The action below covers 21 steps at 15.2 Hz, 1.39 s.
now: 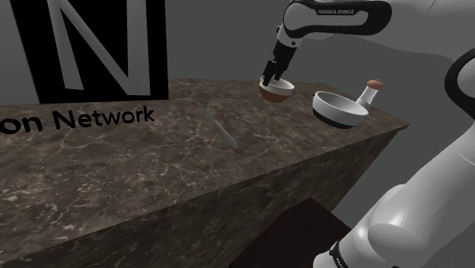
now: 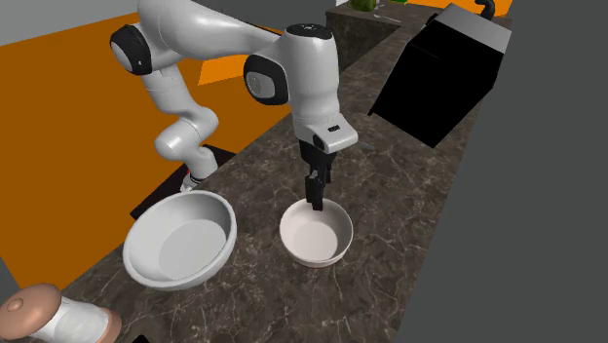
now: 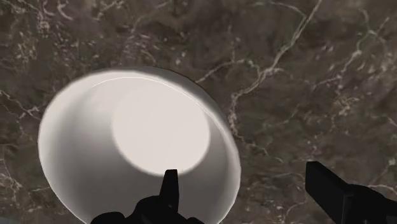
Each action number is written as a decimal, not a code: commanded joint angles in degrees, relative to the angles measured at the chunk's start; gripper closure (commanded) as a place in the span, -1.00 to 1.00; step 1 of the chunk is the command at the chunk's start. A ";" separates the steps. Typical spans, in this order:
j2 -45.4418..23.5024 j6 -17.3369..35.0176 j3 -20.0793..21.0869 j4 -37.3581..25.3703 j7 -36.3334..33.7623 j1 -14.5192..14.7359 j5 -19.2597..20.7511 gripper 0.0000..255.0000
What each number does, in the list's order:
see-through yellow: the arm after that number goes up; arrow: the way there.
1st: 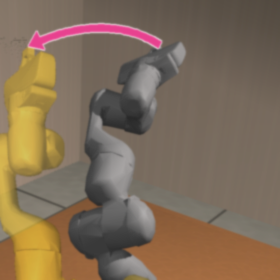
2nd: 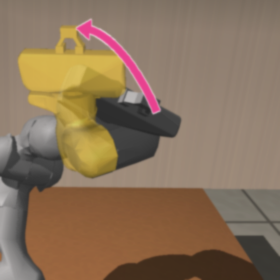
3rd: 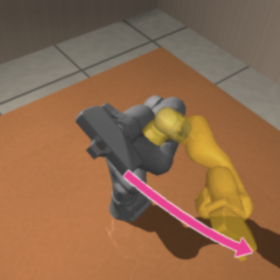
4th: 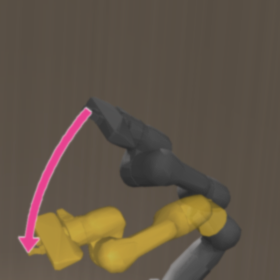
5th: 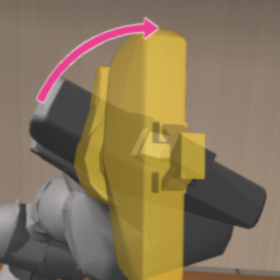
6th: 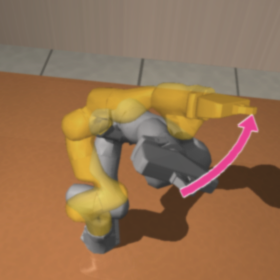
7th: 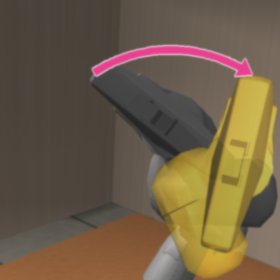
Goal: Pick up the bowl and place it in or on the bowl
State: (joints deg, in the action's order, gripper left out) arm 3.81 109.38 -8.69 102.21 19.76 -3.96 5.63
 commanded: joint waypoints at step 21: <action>-2.12 5.23 -0.44 3.08 0.45 -0.35 -0.21 1.00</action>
State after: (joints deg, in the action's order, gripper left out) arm 1.68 114.60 -9.14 105.31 20.20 -4.32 5.42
